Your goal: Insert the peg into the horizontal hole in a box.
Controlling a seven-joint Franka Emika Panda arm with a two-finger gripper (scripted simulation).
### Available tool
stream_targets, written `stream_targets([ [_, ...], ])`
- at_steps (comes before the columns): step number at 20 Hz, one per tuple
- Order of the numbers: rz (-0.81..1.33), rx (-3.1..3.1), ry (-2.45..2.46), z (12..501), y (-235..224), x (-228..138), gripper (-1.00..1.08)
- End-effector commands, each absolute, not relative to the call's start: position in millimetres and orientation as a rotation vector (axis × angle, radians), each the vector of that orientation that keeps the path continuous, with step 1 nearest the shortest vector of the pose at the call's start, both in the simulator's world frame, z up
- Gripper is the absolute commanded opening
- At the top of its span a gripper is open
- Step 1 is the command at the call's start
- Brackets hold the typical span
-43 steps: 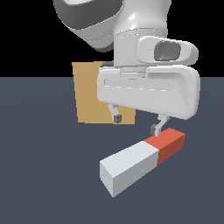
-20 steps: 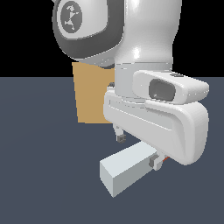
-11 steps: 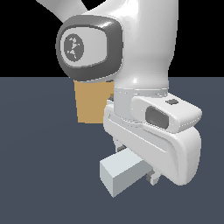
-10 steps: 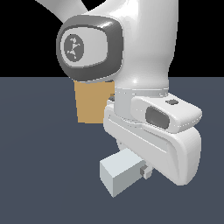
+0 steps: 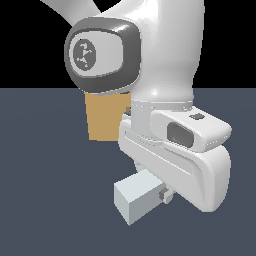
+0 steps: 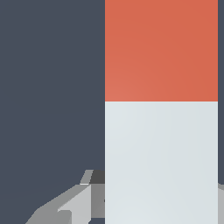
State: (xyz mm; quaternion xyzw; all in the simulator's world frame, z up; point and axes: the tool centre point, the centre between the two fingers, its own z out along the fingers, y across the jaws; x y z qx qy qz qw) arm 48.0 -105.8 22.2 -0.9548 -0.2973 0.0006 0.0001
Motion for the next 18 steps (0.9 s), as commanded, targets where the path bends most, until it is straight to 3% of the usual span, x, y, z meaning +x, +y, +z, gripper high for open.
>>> stream_targets([
  [1,0.002,-2.999,-0.935,22,-106,48,-1.00],
  [18,0.001,-2.833,-1.360,49,-81,41,-1.00],
])
